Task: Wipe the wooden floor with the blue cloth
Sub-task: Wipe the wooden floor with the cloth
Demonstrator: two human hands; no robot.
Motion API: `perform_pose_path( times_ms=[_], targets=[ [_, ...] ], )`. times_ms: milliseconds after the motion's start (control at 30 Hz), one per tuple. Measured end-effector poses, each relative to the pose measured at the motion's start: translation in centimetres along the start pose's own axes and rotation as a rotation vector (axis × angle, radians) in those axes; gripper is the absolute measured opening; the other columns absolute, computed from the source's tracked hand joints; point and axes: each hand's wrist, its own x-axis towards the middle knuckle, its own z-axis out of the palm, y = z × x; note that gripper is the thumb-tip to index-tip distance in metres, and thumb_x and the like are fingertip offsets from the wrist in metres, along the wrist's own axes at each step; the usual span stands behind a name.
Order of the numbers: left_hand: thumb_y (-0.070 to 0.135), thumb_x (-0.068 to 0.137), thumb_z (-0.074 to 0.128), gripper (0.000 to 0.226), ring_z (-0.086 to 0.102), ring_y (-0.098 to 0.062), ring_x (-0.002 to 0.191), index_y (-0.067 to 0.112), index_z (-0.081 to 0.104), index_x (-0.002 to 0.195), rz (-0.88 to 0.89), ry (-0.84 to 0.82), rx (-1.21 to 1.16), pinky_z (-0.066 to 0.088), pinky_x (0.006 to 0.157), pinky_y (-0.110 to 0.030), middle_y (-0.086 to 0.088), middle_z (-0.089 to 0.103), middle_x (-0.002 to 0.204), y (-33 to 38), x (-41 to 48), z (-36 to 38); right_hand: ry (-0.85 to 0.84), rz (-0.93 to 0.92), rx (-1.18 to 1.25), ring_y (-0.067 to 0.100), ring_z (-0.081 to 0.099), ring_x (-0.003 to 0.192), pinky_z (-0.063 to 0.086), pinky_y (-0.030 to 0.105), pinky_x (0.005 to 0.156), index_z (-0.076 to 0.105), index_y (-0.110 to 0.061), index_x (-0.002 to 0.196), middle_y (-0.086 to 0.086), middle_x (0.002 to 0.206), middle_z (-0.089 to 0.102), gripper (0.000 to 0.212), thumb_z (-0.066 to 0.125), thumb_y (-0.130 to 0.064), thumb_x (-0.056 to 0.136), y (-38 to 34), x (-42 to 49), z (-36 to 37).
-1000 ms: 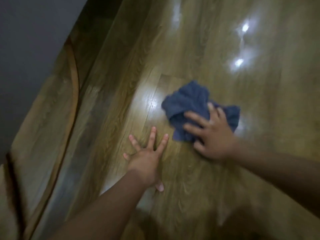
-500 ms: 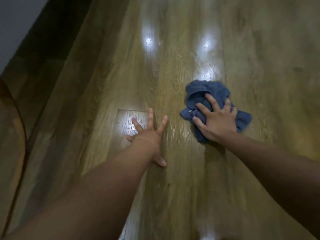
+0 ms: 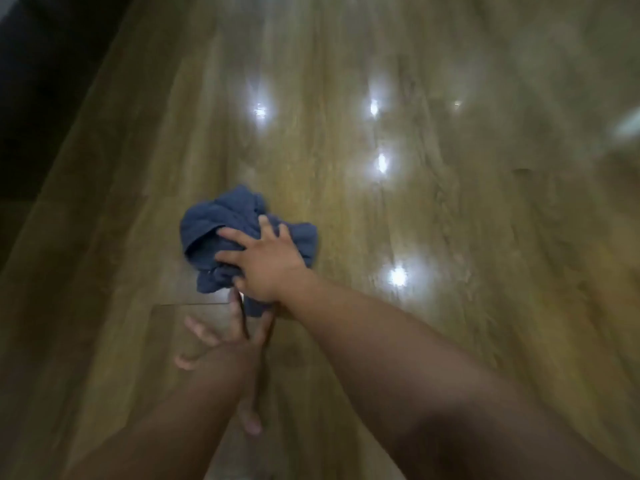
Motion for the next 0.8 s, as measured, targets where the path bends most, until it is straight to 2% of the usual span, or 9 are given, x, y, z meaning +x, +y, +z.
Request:
perform_pose_path(
  times_ms=[67,100,300,367,467,533,667,733,800],
  targets=[
    [0.036,0.052,0.098,0.163,-0.037,-0.068,0.124,0.051,-0.045,0.129,0.014,0.033,0.009,0.024,0.100,-0.082,-0.004,-0.074,0.115,0.2,-1.1,0.0,0.034,0.075,0.001,0.048,0.005,0.148,0.014,0.062,0.113,0.037,-0.049,0.145,-0.019,0.166,0.002,0.051,0.047,-0.050,0.095,4.7,-2.8,-0.1],
    [0.037,0.052,0.098,0.164,-0.037,-0.068,0.124,0.051,-0.047,0.127,0.027,0.055,0.012,0.024,0.101,-0.081,-0.004,-0.075,0.113,0.3,-1.6,-0.1,0.053,0.185,0.012,0.048,0.006,0.148,0.015,0.061,0.113,0.035,-0.050,0.145,-0.018,0.166,0.001,0.052,0.047,-0.050,0.094,7.8,-4.7,0.2],
    [0.038,0.050,0.098,0.166,-0.042,-0.065,0.123,0.051,-0.050,0.124,0.001,0.048,-0.013,0.022,0.103,-0.080,-0.006,-0.076,0.109,0.5,-1.9,-0.2,-0.020,1.011,0.130,0.043,0.010,0.151,0.019,0.065,0.116,0.013,-0.046,0.153,-0.012,0.166,-0.015,0.064,0.026,-0.066,0.094,27.0,-20.6,1.7],
    [0.037,0.045,0.099,0.168,-0.043,-0.065,0.122,0.053,-0.049,0.122,0.003,0.047,-0.048,0.022,0.102,-0.081,-0.005,-0.075,0.111,0.2,-1.4,0.0,-0.040,1.186,0.215,0.048,0.014,0.148,0.019,0.065,0.116,0.013,-0.044,0.154,-0.012,0.165,-0.018,0.066,0.024,-0.067,0.094,28.5,-22.7,1.5],
    [0.040,0.034,0.102,0.175,-0.043,-0.066,0.120,0.056,-0.053,0.115,0.012,0.052,-0.074,0.024,0.098,-0.084,-0.004,-0.075,0.114,-0.3,-0.4,0.6,0.021,1.309,0.265,0.057,0.012,0.142,0.019,0.070,0.111,0.023,-0.038,0.152,-0.014,0.166,-0.010,0.057,0.028,-0.057,0.098,25.8,-18.7,0.1],
    [0.040,0.029,0.102,0.178,-0.047,-0.067,0.114,0.057,-0.056,0.108,0.027,0.047,-0.094,0.022,0.094,-0.087,-0.004,-0.074,0.116,-0.6,0.3,1.0,0.087,1.170,0.200,0.059,0.008,0.142,0.016,0.071,0.111,0.025,-0.039,0.151,-0.014,0.167,-0.003,0.053,0.027,-0.055,0.100,21.8,-13.5,-0.6],
    [0.031,0.024,0.103,0.179,-0.059,-0.063,0.098,0.064,-0.055,0.101,0.074,0.010,-0.137,0.008,0.083,-0.092,0.000,-0.072,0.121,-1.0,2.0,2.1,0.094,0.543,0.041,0.059,0.001,0.145,0.007,0.071,0.114,0.030,-0.040,0.152,-0.009,0.168,0.006,0.052,0.030,-0.052,0.101,11.0,-0.8,-1.6],
    [0.028,0.040,0.101,0.170,-0.062,-0.062,0.093,0.068,-0.052,0.100,0.066,-0.009,-0.175,0.000,0.079,-0.091,0.003,-0.072,0.120,-1.1,2.8,2.2,0.045,0.218,-0.045,0.059,0.000,0.145,0.005,0.072,0.113,0.034,-0.041,0.151,-0.009,0.168,0.007,0.050,0.031,-0.052,0.102,5.2,4.6,-2.0],
    [0.030,0.068,0.089,0.149,-0.063,-0.060,0.090,0.072,-0.052,0.091,0.024,0.009,-0.193,-0.001,0.081,-0.090,0.005,-0.074,0.116,-0.8,3.7,2.1,-0.043,-0.091,-0.149,0.057,0.000,0.145,0.008,0.073,0.112,0.036,-0.044,0.149,-0.012,0.168,0.006,0.047,0.032,-0.053,0.102,1.0,8.1,-2.7]
  ],
)
